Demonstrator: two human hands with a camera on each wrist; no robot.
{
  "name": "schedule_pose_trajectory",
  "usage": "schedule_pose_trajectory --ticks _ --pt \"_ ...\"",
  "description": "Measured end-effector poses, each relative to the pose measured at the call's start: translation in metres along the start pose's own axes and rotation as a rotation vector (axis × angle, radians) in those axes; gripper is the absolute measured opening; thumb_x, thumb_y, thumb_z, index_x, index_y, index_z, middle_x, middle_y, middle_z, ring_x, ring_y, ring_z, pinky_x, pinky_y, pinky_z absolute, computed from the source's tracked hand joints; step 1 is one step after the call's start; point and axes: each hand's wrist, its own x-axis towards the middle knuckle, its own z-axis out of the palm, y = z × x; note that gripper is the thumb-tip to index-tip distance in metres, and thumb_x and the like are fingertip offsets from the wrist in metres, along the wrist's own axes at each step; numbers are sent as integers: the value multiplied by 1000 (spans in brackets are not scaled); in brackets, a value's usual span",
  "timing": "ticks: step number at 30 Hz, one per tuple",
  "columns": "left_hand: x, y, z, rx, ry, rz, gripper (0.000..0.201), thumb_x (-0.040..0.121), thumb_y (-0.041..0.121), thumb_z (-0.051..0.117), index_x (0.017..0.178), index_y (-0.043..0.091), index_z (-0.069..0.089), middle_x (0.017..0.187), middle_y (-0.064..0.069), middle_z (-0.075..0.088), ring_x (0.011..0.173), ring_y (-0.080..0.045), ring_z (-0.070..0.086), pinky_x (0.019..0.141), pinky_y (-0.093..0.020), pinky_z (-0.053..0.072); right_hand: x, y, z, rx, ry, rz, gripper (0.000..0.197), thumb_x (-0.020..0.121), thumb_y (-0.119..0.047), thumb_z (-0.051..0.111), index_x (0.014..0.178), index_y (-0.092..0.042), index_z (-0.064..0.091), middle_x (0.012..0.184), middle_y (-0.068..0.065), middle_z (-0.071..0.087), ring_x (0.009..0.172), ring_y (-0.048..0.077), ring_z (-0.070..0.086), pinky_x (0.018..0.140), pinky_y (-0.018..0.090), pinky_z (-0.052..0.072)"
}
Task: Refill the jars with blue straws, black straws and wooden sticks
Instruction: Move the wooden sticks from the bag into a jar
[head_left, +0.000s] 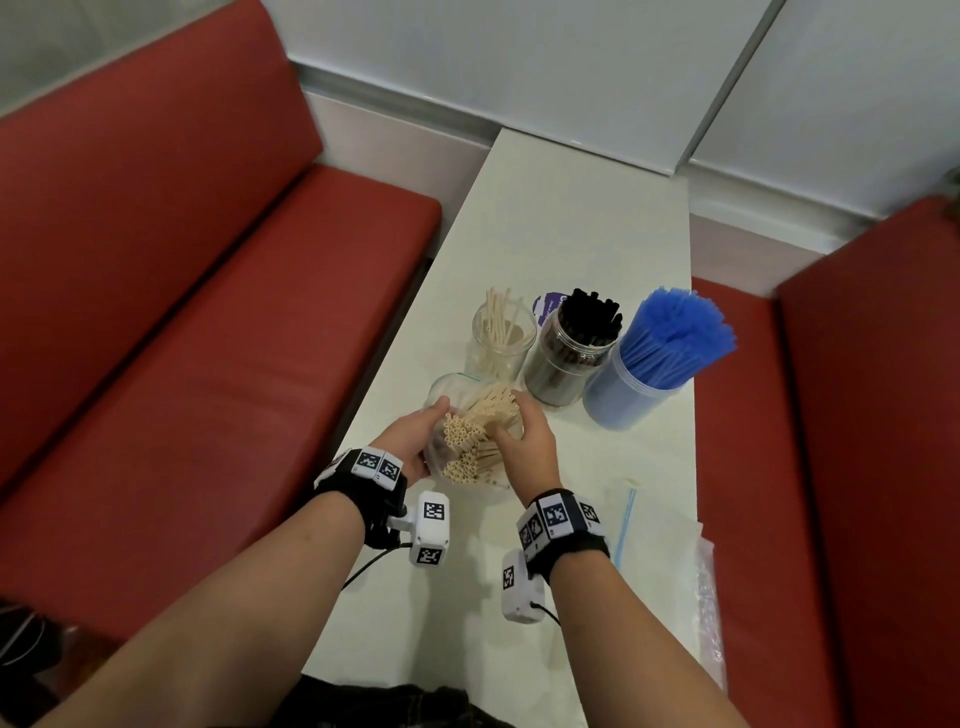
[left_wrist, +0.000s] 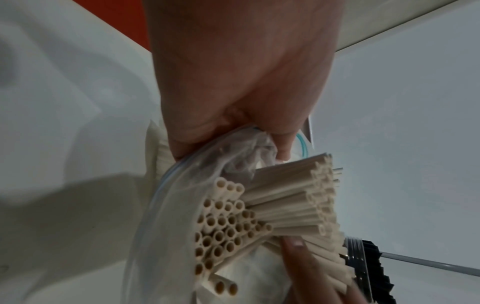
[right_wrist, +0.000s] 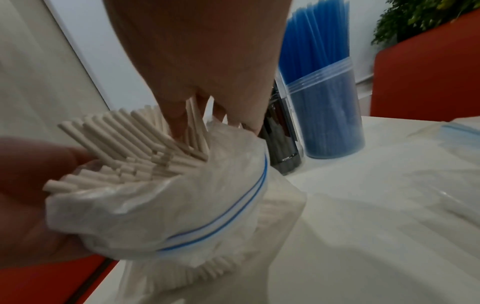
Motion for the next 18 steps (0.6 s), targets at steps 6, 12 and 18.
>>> schedule_pose_trajectory --ticks 6,12,18 --pt "-3 0 6 -82 -77 -20 53 105 45 52 137 3 59 127 -26 68 123 -40 63 108 -53 49 -8 10 0 88 11 105 23 93 -18 68 115 -15 68 109 5 73 103 25 68 96 52 52" --pt "-3 1 2 -127 -101 -13 51 105 42 53 139 4 55 127 -19 65 101 -32 60 108 -48 46 2 2 0 50 4 119 40 105 -26 51 140 -6 50 136 11 61 127 27 56 110 44 43" --pt "1 1 -3 -44 -77 -9 36 102 50 54 109 17 67 104 -11 43 72 -21 47 77 -36 53 5 -15 0 147 34 8 34 108 -24 44 140 -14 45 126 1 63 115 16 61 99 32 50"
